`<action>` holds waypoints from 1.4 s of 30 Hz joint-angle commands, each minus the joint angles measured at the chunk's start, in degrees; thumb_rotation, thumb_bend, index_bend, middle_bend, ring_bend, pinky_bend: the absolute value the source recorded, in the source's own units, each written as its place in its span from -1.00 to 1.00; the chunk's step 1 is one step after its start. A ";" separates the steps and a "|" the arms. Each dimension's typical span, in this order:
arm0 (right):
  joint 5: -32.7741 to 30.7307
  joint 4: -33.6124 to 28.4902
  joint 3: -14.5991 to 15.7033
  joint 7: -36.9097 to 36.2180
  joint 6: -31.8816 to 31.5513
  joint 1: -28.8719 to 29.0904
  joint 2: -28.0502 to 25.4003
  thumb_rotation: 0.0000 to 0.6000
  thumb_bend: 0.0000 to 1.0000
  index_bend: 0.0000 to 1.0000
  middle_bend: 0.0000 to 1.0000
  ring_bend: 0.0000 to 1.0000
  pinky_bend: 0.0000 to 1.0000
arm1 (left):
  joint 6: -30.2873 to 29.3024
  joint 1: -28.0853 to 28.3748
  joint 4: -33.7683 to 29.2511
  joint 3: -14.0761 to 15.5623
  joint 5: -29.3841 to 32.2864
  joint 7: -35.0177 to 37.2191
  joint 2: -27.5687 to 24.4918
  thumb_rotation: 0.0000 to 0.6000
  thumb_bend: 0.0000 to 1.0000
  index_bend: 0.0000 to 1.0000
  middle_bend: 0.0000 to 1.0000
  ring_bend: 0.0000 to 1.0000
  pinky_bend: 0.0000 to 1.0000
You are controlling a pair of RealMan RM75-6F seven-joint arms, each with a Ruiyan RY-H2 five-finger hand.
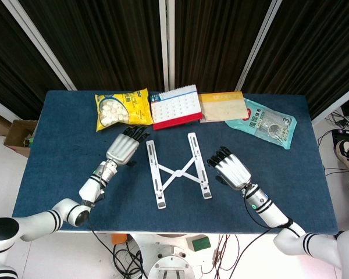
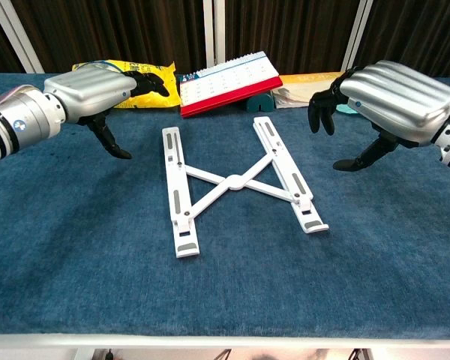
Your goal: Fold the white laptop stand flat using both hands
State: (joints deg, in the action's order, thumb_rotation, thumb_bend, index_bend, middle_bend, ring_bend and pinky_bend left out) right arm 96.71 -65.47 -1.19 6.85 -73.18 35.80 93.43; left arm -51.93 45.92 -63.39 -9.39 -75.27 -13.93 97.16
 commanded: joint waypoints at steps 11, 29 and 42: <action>1.55 13.04 1.02 0.98 1.08 1.03 7.85 1.00 -1.00 0.02 0.13 -0.25 -0.34 | 2.36 2.53 7.60 -0.60 0.65 3.26 5.42 1.00 -1.00 -0.78 -1.00 -0.98 -0.73; 2.18 26.53 0.51 -1.66 0.70 4.51 17.38 1.00 -1.00 0.02 0.13 -0.25 -0.34 | 3.57 3.15 11.75 -0.64 0.81 8.59 8.95 1.00 -1.00 -0.78 -1.00 -0.98 -0.73; 2.97 29.44 1.43 -3.40 -1.04 5.59 21.33 1.00 -1.00 0.02 0.12 -0.25 -0.34 | 3.21 2.69 12.22 0.16 -1.14 15.99 10.23 1.00 -1.00 -0.78 -1.00 -0.98 -0.73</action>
State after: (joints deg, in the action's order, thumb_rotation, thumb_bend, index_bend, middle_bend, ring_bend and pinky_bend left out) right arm 99.62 -36.15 0.20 3.57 -74.07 41.30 114.59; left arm -48.53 48.73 -51.10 -9.41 -76.00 1.36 107.26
